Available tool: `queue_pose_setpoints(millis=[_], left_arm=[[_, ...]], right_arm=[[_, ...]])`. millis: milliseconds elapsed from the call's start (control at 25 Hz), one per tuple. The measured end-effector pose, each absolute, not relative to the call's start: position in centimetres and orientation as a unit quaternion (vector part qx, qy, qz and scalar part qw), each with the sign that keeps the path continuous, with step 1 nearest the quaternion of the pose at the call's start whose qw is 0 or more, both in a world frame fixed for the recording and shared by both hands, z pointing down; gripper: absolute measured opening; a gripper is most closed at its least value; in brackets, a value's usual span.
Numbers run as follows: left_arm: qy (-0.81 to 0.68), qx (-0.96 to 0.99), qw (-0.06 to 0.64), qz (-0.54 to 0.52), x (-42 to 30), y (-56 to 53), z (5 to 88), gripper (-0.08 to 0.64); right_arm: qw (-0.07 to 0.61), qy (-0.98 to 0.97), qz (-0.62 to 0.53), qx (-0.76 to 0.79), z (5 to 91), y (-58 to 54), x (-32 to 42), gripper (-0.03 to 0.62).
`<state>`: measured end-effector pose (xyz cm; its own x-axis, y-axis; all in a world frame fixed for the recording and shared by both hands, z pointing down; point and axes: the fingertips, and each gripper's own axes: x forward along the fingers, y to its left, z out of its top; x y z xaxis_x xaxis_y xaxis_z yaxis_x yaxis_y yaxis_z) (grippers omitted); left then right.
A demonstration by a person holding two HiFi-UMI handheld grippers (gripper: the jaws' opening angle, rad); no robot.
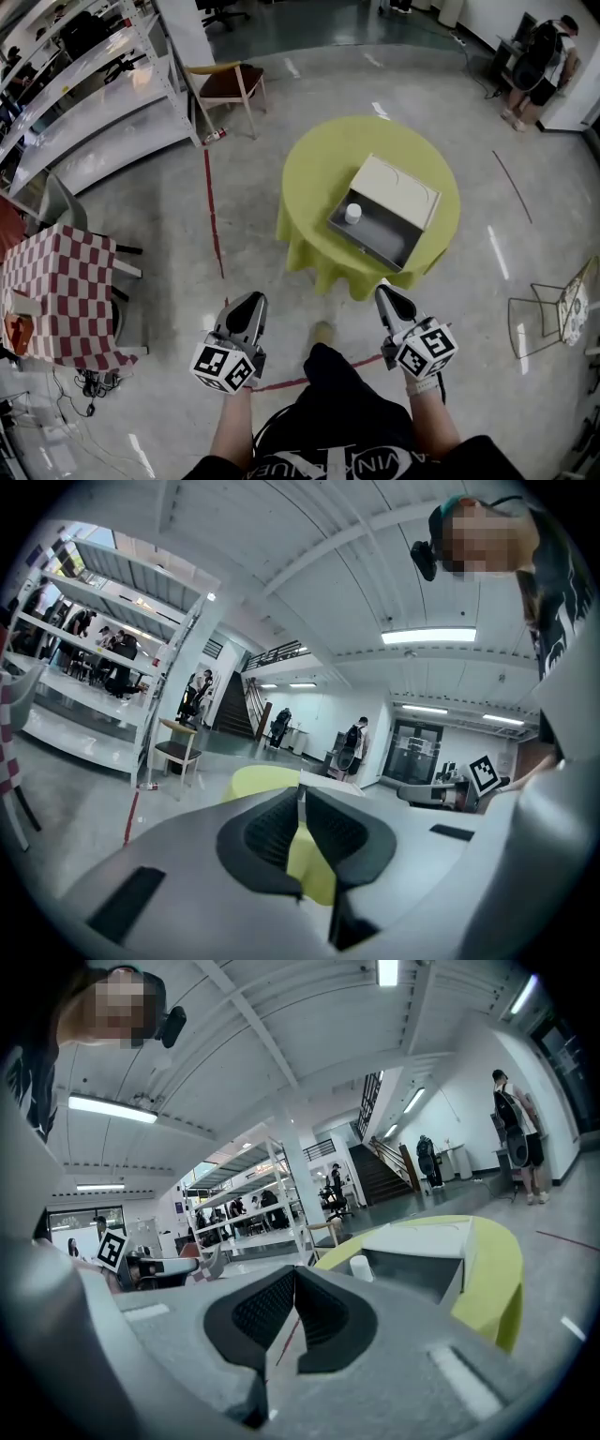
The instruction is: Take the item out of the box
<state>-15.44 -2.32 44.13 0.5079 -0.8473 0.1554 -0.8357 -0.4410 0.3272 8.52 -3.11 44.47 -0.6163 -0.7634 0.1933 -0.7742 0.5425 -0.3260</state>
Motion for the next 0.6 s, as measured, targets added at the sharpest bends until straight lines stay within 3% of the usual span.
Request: queue_pose_setpoints(millis=[600], left_arm=[[-0.466,0.865,0.188,0.013,-12.4,-13.5,43.9,0.028]], right_arm=[[0.045,-0.874,0.219,0.431,47.2,-11.9,9.1,0.006]])
